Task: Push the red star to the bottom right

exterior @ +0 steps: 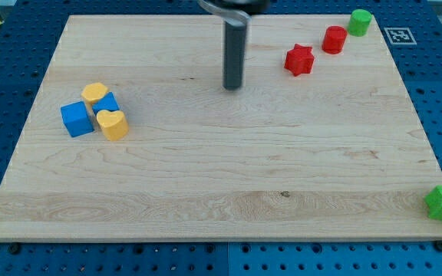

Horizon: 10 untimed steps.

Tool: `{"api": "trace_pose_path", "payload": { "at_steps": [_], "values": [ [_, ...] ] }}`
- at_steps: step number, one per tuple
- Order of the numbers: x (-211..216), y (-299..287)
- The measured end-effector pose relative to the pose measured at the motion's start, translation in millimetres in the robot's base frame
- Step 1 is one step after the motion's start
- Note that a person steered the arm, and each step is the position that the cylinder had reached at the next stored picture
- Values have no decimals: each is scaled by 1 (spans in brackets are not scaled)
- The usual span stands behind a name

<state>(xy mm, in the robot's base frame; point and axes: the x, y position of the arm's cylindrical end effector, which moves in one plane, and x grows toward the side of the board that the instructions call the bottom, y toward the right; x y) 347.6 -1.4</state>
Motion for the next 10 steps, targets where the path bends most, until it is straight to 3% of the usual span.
{"api": "trace_pose_path", "payload": {
  "at_steps": [1,3,5,8,10],
  "values": [
    [-49,35],
    [-52,123],
    [-22,136],
    [52,227],
    [70,229]
  ]
}}
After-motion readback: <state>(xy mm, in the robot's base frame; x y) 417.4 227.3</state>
